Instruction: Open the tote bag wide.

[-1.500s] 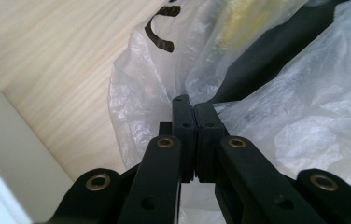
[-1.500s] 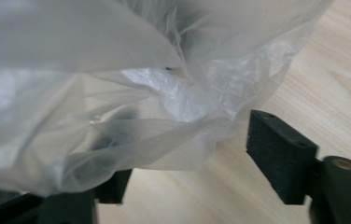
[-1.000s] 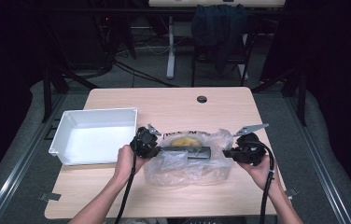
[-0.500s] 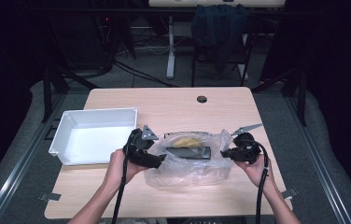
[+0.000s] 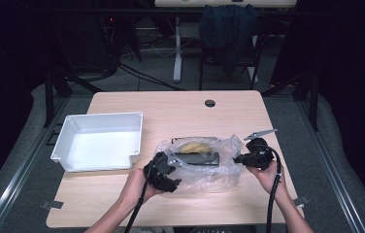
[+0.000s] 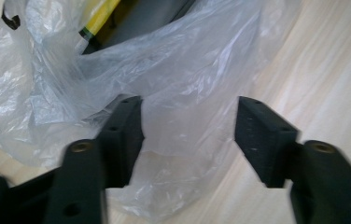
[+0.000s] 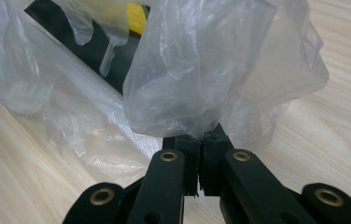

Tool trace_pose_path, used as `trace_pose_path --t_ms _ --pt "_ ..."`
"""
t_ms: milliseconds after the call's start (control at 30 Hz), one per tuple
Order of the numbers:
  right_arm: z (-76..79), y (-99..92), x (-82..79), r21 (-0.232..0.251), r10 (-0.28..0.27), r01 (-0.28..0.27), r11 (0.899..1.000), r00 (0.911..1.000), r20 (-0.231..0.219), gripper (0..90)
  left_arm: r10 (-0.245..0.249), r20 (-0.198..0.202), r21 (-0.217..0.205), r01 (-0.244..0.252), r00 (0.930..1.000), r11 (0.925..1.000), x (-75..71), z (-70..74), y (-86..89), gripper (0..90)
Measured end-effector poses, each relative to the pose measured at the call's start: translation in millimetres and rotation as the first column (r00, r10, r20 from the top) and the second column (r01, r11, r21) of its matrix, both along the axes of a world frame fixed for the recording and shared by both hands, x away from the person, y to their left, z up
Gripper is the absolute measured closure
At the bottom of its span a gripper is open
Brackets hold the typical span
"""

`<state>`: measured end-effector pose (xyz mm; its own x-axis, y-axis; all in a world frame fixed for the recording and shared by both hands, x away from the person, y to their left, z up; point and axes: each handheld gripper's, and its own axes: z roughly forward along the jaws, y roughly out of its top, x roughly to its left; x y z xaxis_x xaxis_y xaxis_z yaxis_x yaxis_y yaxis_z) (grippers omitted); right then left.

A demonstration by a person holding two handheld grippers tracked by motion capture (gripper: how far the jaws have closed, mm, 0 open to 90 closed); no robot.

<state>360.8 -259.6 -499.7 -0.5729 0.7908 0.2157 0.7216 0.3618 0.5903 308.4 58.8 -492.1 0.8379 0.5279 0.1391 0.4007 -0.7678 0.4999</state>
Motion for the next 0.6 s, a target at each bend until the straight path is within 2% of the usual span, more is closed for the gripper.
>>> trace_pose_path --t_ms 67,167,267,333,367,400,467,500,567,600 --pt "-1.1 0.0 0.4 0.013 -0.005 0.005 1.0 1.0 -0.003 88.6 0.003 0.04 0.014 -0.004 0.9992 0.9999 1.3 -4.6 -1.0 61.7" --pt "-1.6 -0.3 0.5 0.012 -0.008 0.008 1.0 1.0 0.003 88.6 0.019 0.072 0.012 -0.02 0.9972 0.9997 4.7 -7.8 2.0 79.6" --pt "-2.2 -1.1 1.0 0.021 -0.015 0.015 1.0 0.9999 0.005 88.5 0.031 0.077 0.018 -0.032 0.9965 0.9993 6.9 -8.7 6.0 89.4" --pt "-2.9 -1.9 1.4 0.026 -0.019 0.019 0.999 0.9998 0.004 88.5 0.027 0.088 0.03 -0.03 0.9957 0.9991 6.7 -8.5 7.5 90.0" --pt "-3.3 -2.1 1.6 0.027 -0.02 0.02 0.999 0.9998 0.002 88.5 0.023 0.08 0.027 -0.025 0.9965 0.9993 6.2 -8.1 8.0 90.0" --pt "-3.4 -2.7 1.9 0.019 -0.022 0.022 1.0 0.9998 0.002 88.5 0.017 0.071 0.02 -0.018 0.9973 0.9996 5.7 -6.8 8.5 86.2" --pt "-3.6 -3.0 1.8 0.024 -0.022 0.022 0.999 0.9998 -0.001 88.5 0.017 0.025 -0.018 -0.016 0.9996 0.9997 4.3 -2.5 9.4 66.7" --pt "-3.6 -3.2 1.7 0.023 -0.023 0.023 0.999 0.9997 0.0 88.5 0.012 0.019 -0.039 -0.011 0.9998 0.9992 2.9 -0.3 9.6 56.8" --pt "-3.9 -3.3 1.9 0.032 -0.027 0.027 0.999 0.9996 -0.002 88.5 -0.013 -0.008 -0.071 0.012 0.9999 0.9974 0.3 0.8 7.1 45.1" --pt "-4.4 -3.5 2.9 0.034 -0.023 0.023 0.999 0.9997 -0.007 88.6 -0.025 -0.001 -0.051 0.025 0.9997 0.9984 -0.5 -1.2 3.3 41.1"
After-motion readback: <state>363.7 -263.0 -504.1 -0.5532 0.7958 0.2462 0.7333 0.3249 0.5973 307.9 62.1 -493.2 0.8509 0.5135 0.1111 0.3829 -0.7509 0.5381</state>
